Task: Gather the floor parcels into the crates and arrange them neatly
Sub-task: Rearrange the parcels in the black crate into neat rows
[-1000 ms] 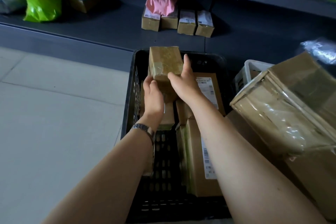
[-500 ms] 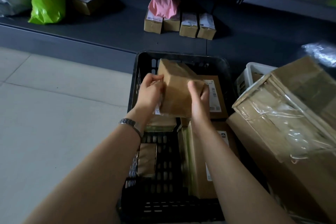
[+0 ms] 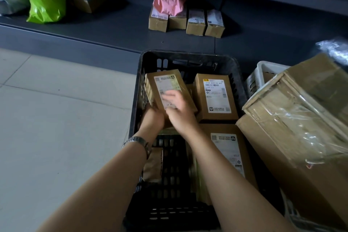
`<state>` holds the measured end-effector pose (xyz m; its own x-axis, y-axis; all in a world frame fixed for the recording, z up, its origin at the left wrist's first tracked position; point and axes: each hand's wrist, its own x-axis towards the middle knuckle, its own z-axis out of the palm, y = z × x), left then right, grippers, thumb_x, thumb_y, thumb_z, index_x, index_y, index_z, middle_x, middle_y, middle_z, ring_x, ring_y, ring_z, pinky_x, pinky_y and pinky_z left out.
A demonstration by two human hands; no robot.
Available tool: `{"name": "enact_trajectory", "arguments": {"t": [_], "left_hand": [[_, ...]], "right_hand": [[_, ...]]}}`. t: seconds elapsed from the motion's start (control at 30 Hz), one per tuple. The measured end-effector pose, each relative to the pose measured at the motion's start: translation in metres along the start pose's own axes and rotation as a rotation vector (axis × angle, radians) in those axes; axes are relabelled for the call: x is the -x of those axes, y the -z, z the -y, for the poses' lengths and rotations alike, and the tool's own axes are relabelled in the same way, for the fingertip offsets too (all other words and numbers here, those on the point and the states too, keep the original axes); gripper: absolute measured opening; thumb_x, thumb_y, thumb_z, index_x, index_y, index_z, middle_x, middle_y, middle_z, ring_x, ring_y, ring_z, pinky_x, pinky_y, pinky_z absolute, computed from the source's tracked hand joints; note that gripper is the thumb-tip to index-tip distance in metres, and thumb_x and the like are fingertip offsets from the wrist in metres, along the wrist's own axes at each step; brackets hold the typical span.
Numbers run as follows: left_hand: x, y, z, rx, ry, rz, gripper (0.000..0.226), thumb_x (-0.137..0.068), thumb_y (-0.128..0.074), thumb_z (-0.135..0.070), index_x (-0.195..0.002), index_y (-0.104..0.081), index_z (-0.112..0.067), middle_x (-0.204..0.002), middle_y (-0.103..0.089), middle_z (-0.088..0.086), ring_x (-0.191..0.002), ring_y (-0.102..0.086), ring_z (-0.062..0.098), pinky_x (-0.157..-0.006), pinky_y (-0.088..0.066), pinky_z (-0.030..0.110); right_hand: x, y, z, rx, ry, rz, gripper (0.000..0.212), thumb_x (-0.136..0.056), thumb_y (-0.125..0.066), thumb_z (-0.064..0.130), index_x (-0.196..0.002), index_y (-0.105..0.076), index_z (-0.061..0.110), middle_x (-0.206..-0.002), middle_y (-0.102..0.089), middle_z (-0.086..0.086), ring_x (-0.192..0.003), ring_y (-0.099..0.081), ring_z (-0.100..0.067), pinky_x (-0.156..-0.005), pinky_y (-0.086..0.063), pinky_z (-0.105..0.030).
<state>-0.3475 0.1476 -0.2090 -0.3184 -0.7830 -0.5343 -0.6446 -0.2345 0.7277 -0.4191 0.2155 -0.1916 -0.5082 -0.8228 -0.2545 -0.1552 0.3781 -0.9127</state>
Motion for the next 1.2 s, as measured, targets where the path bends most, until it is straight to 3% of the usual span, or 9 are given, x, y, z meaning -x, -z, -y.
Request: {"name": "enact_trajectory", "arguments": {"t": [0.07,0.17,0.37,0.5,0.6,0.83,0.93,1.03,1.2], "left_hand": [[0.002,-0.001,-0.004,0.024,0.092,0.011,0.045,-0.104,-0.030,-0.030,-0.131,-0.051,0.000,-0.127,-0.059,0.020,-0.113,-0.057,0.034,-0.093,-0.049,0.038],[0.008,-0.002,-0.009,0.131,0.166,0.058,0.070,-0.099,-0.021,-0.058,-0.131,-0.054,-0.004,-0.127,-0.059,0.016,-0.114,-0.057,0.031,-0.098,-0.044,0.036],[0.022,-0.004,-0.009,0.090,0.029,-0.062,0.048,-0.102,-0.039,-0.016,-0.147,-0.023,-0.013,-0.143,-0.048,0.011,-0.126,-0.050,0.030,-0.096,-0.042,0.037],[0.039,-0.001,-0.004,-0.102,-0.025,-0.111,0.047,-0.096,-0.044,-0.011,-0.140,-0.030,-0.008,-0.135,-0.050,0.015,-0.119,-0.054,0.031,-0.089,-0.047,0.037],[0.054,-0.004,0.005,-0.202,0.064,-0.038,0.036,-0.097,-0.043,-0.009,-0.132,-0.039,0.001,-0.130,-0.055,0.017,-0.117,-0.055,0.032,-0.085,-0.045,0.033],[0.081,-0.014,0.039,-0.364,0.178,0.023,0.048,-0.095,-0.048,-0.014,-0.139,-0.039,0.004,-0.144,-0.038,0.023,-0.132,-0.041,0.039,-0.107,-0.034,0.041],[0.085,-0.016,0.028,-0.491,0.121,0.129,0.039,-0.097,-0.042,-0.011,-0.132,-0.049,0.004,-0.136,-0.051,0.022,-0.125,-0.050,0.038,-0.101,-0.041,0.043],[0.091,-0.011,0.005,-0.303,0.113,0.121,0.040,-0.092,-0.044,-0.015,-0.128,-0.053,-0.002,-0.126,-0.060,0.019,-0.113,-0.058,0.034,-0.097,-0.049,0.042],[0.103,0.011,-0.053,-0.043,0.041,0.148,0.033,-0.097,-0.044,-0.009,-0.122,-0.055,0.009,-0.089,-0.063,0.016,-0.078,-0.062,0.027,-0.076,-0.051,0.035]], "right_hand": [[-0.001,0.008,-0.010,0.155,0.018,-0.258,0.045,-0.093,-0.054,0.011,-0.137,-0.045,0.019,-0.146,-0.044,-0.001,-0.131,-0.044,-0.016,-0.098,-0.044,-0.019],[-0.002,0.010,-0.025,0.428,-0.045,-0.310,0.063,-0.094,-0.059,0.036,-0.147,-0.030,0.017,-0.145,-0.039,-0.012,-0.131,-0.045,-0.028,-0.101,-0.049,-0.041],[0.002,0.019,-0.023,0.361,-0.059,-0.200,0.053,-0.090,-0.061,0.028,-0.139,-0.040,0.020,-0.126,-0.060,-0.005,-0.107,-0.061,-0.023,-0.085,-0.054,-0.035],[0.043,0.004,-0.037,0.736,0.270,-0.487,0.027,-0.085,-0.059,0.013,-0.111,-0.058,0.006,-0.110,-0.054,-0.012,-0.099,-0.054,-0.029,-0.079,-0.051,-0.037],[0.070,-0.020,-0.054,0.809,0.366,-0.304,0.024,-0.077,-0.068,0.014,-0.100,-0.065,0.009,-0.100,-0.065,-0.010,-0.091,-0.061,-0.030,-0.078,-0.051,-0.037],[0.074,-0.028,-0.063,0.258,-0.420,0.317,0.053,-0.099,-0.050,0.038,-0.144,-0.030,0.016,-0.141,-0.050,-0.012,-0.122,-0.055,-0.034,-0.082,-0.056,-0.046],[0.081,-0.021,-0.049,0.076,-0.661,0.328,0.066,-0.101,-0.040,0.051,-0.156,-0.019,0.023,-0.159,-0.026,-0.009,-0.136,-0.042,-0.036,-0.088,-0.057,-0.051],[0.082,-0.005,-0.031,-0.048,-0.704,0.210,0.059,-0.099,-0.039,0.054,-0.142,-0.042,0.014,-0.137,-0.052,-0.013,-0.120,-0.055,-0.036,-0.096,-0.052,-0.054],[0.093,0.039,0.027,-0.023,-0.586,0.136,0.044,-0.092,-0.054,0.054,-0.110,-0.053,0.014,-0.091,-0.061,-0.008,-0.085,-0.064,-0.030,-0.060,-0.061,-0.042]]}}
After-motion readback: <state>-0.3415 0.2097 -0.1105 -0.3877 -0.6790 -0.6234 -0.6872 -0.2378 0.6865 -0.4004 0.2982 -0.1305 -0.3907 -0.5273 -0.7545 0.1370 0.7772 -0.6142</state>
